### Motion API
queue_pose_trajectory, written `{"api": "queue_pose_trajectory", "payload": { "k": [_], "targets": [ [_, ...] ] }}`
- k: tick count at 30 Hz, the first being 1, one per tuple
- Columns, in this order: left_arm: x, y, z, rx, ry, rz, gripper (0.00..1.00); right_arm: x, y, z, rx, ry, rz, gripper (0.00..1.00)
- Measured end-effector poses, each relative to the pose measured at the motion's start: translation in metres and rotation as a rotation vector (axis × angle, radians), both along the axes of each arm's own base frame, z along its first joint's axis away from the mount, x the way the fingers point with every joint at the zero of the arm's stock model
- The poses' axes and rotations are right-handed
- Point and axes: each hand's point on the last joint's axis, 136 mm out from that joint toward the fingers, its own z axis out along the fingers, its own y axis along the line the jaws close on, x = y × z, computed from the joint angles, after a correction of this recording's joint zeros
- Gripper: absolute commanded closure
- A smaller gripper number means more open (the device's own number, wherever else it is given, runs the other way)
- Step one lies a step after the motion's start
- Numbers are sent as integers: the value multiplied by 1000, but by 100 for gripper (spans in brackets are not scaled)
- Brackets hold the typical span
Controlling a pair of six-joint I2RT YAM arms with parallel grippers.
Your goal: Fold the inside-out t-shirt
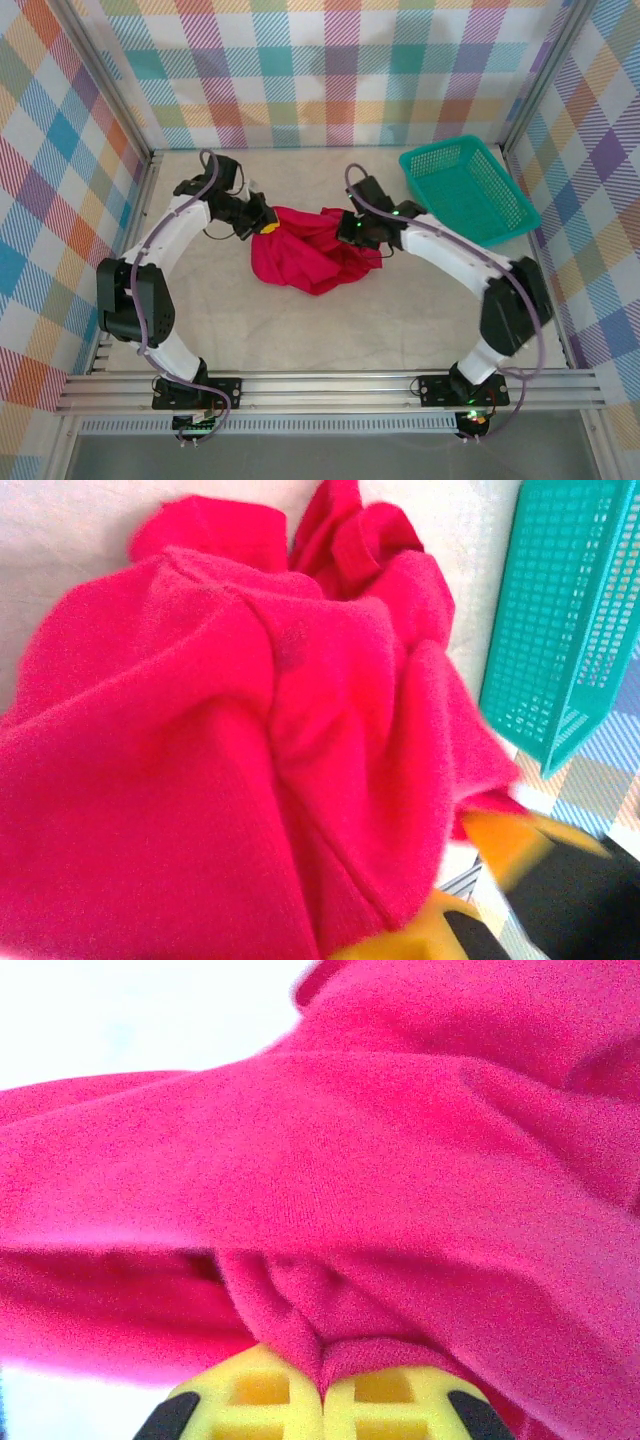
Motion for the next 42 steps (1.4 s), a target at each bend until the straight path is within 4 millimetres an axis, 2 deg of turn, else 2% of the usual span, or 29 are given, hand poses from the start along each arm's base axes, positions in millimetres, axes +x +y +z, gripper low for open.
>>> {"api": "queue_pose_trajectory", "payload": {
  "k": [5,7,9,12,14,16,19,20,21,24,28,32,34,37,38,39,40,41,42],
  "targets": [
    [2,25,-14,2,38,67,100,-34,-24,119,138,-189,31,100],
    [1,27,-15,-8,46,71,100,-42,-38,153,187,-249,24,100],
    [0,21,-10,-35,36,54,100,-39,-56,165,204,-273,-2,100],
    [-1,17,-1,-52,10,41,100,-11,-83,145,175,-223,-81,100],
    [-1,18,1,-51,2,42,100,15,-98,118,140,-158,-132,100],
    [0,18,1,-50,1,47,100,40,-105,86,99,-90,-157,100],
    [0,20,-4,-42,12,64,100,73,-99,44,44,10,-149,57],
    [0,22,-8,-31,16,73,100,83,-94,32,30,31,-143,50],
    [0,23,-11,-24,21,80,100,87,-90,24,15,43,-133,46],
    [-2,25,-18,-8,41,99,100,79,-77,10,-19,62,-98,45],
    [-3,26,-21,3,45,103,100,34,-28,5,26,50,23,48],
    [-3,26,-22,8,45,104,100,-5,31,-16,97,73,155,48],
    [-4,26,-24,11,48,105,100,-7,55,-28,123,86,196,45],
    [-6,27,-28,17,59,106,100,9,83,-57,147,128,209,38],
    [-8,28,-30,18,65,107,98,16,90,-69,149,143,205,38],
    [-10,28,-33,21,72,107,92,22,96,-80,151,159,199,38],
    [-12,29,-36,27,78,109,84,26,102,-93,154,180,193,41],
    [-14,30,-38,34,83,111,75,29,106,-106,160,201,185,50],
    [-17,32,-40,43,88,116,70,29,108,-116,166,222,174,61]
  ]
}}
